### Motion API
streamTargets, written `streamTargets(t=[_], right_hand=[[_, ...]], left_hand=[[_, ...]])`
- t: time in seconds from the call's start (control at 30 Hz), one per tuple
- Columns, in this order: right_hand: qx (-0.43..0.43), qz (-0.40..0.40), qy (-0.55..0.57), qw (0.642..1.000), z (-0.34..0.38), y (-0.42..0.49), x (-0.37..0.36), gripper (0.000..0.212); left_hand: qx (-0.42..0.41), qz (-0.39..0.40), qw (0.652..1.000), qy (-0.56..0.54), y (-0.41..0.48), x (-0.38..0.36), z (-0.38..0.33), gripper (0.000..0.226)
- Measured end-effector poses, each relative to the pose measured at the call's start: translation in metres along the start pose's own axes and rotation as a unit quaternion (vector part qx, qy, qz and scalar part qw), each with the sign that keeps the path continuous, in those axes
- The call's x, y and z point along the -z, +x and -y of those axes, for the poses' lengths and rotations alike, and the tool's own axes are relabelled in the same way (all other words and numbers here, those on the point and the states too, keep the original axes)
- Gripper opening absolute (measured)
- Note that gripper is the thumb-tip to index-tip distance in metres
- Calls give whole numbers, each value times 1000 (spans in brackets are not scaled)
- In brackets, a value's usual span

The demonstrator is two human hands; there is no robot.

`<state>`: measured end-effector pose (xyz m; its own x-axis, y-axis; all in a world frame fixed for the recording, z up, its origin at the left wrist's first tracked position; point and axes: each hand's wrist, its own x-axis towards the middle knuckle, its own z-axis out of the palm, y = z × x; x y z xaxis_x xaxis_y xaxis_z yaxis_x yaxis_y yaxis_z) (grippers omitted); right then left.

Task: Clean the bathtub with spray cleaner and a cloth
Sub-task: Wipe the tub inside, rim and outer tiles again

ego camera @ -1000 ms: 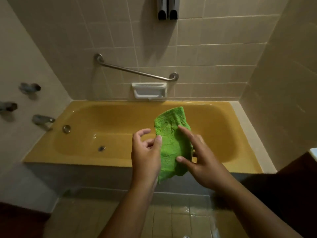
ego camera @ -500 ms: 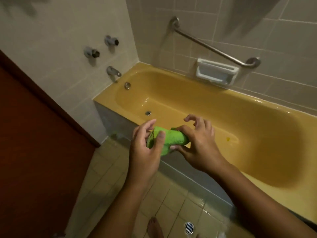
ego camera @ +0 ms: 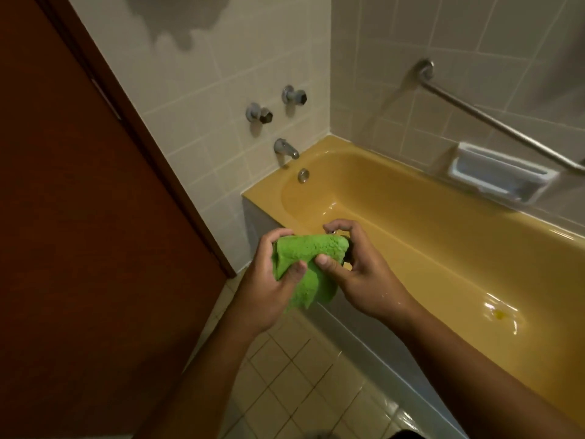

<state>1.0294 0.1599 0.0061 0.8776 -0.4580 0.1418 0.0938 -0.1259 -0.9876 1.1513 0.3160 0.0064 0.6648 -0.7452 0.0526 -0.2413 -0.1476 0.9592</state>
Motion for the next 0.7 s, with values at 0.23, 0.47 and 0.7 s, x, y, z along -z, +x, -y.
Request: streamTargets(t=[0.23, 0.47, 0.7], right_hand=[[-67, -29, -44, 996, -26, 66, -13, 35], [-52, -6, -48, 997, -53, 154, -14, 43], [-84, 123, 73, 986, -73, 223, -36, 55]], left_hand=[[27, -114, 993, -6, 66, 4, 27, 45], [136, -217, 950, 181, 132, 2, 43, 49], [194, -249, 939, -138, 190, 19, 45, 52]])
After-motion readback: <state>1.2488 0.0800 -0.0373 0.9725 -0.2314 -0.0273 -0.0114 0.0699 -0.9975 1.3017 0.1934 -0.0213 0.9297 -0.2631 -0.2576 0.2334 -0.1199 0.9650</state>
